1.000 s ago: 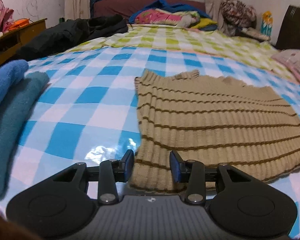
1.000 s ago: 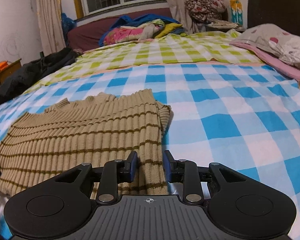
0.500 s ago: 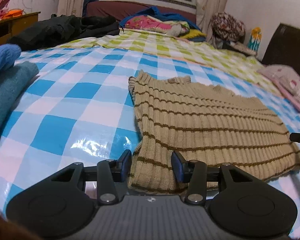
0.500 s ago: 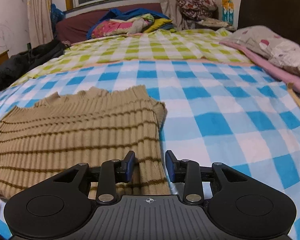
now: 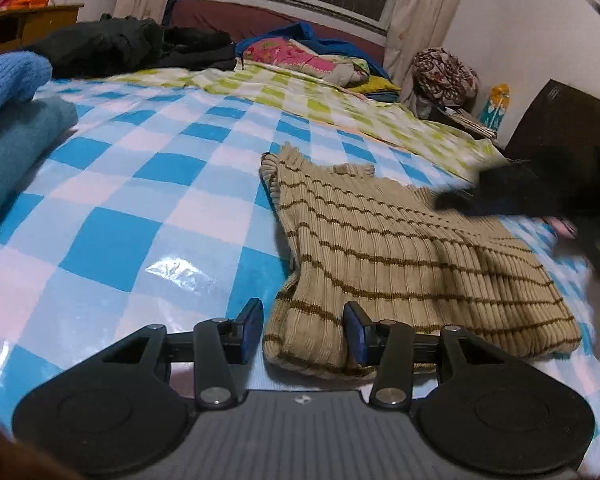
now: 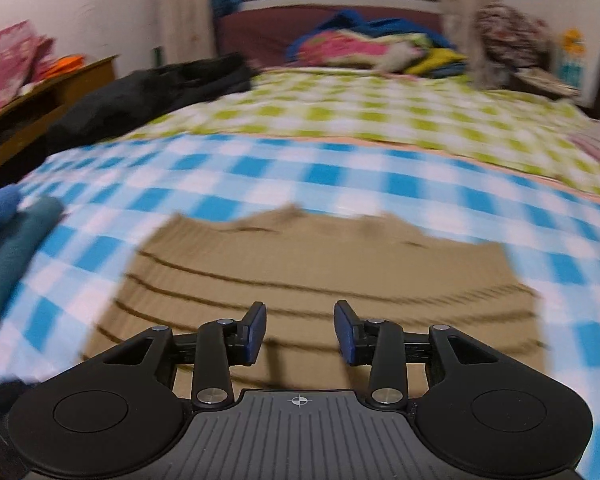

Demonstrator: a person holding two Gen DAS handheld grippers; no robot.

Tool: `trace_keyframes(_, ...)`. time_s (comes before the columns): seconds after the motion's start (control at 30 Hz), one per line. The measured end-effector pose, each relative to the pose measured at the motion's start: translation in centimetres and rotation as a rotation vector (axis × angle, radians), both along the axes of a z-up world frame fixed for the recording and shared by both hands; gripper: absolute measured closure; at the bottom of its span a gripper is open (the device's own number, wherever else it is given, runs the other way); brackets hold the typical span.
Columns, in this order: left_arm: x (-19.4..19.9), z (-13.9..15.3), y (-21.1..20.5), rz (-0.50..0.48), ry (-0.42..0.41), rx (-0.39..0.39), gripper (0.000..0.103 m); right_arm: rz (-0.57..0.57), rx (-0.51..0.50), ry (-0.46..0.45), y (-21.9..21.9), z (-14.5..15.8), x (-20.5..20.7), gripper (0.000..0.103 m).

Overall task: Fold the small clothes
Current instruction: 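Grasp the sweater edge with the right gripper near the left gripper, then grasp the sweater end with the left gripper while the right gripper holds it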

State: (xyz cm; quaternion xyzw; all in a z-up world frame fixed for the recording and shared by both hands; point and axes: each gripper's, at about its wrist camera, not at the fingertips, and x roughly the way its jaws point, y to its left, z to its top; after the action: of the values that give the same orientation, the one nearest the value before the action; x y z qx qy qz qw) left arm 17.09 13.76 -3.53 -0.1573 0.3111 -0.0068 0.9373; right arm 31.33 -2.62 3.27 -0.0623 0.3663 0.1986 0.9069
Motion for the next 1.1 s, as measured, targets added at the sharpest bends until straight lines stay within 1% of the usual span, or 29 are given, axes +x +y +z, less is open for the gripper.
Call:
trace_keyframes(0.07, -0.1, 0.0, -0.3, -0.016, -0.003, 0.016, 0.053, 0.039, -0.003, 0.02, 2.6, -0.3, 0.9, 0.06)
trace_keyframes(0.23, -0.3, 0.0, 0.1, -0.026, -0.008, -0.016, 0.053, 0.078, -0.003, 0.07, 8.0, -1.2, 3.2, 0.059)
trace_keyframes(0.4, -0.3, -0.2, 0.8, -0.026, -0.008, -0.063, 0.053, 0.092, -0.026, 0.124, 11.3, -2.6, 5.2, 0.059)
trace_keyframes(0.43, -0.3, -0.2, 0.8, -0.027, -0.009, -0.066, 0.053, 0.094, -0.034, 0.131, 11.8, -2.9, 5.4, 0.058)
trace_keyframes(0.63, -0.5, -0.2, 0.9, -0.027, -0.012, -0.078, 0.053, 0.107, -0.142, 0.133, 14.8, -4.2, 6.4, 0.053)
trace_keyframes(0.7, -0.5, -0.2, 1.0, -0.023, -0.016, -0.079, 0.053, 0.121, -0.204, 0.103, 15.7, -4.7, 6.1, 0.053)
trace_keyframes(0.77, -0.8, -0.3, 0.9, -0.01, -0.025, -0.079, 0.053, 0.134, -0.229, 0.082, 16.1, -4.8, 5.9, 0.055)
trace_keyframes(0.8, -0.9, -0.3, 0.9, -0.005, -0.029, -0.08, 0.053, 0.136, -0.228, 0.082, 16.0, -4.8, 6.0, 0.059)
trace_keyframes(0.83, -1.1, -0.3, 0.8, -0.001, -0.034, -0.079, 0.053, 0.131, -0.227, 0.083, 15.8, -4.7, 6.1, 0.066)
trace_keyframes(0.87, -1.2, -0.3, 0.8, 0.002, -0.038, -0.079, 0.052, 0.128, -0.225, 0.085, 15.7, -4.6, 6.2, 0.069)
trace_keyframes(0.93, -1.3, -0.4, 0.8, 0.005, -0.045, -0.08, 0.051, 0.132, -0.213, 0.093, 15.1, -4.3, 6.3, 0.08)
trace_keyframes(0.97, -1.3, -0.4, 0.8, 0.007, -0.049, -0.081, 0.049, 0.134, -0.204, 0.096, 14.9, -4.1, 6.4, 0.083)
trace_keyframes(1.0, -1.4, -0.4, 0.8, 0.009, -0.055, -0.081, 0.044, 0.135, -0.193, 0.1, 14.6, -3.8, 6.4, 0.086)
trace_keyframes(1.03, -1.4, -0.4, 0.7, 0.01, -0.06, -0.075, 0.04, 0.135, -0.179, 0.101, 14.3, -3.4, 6.4, 0.087)
trace_keyframes(1.07, -1.5, -0.4, 0.6, 0.011, -0.067, -0.06, 0.032, 0.135, -0.166, 0.101, 14.0, -3.1, 6.3, 0.088)
trace_keyframes(1.1, -1.6, -0.4, 0.4, 0.018, -0.075, -0.041, 0.026, 0.134, -0.152, 0.099, 13.8, -2.7, 6.3, 0.088)
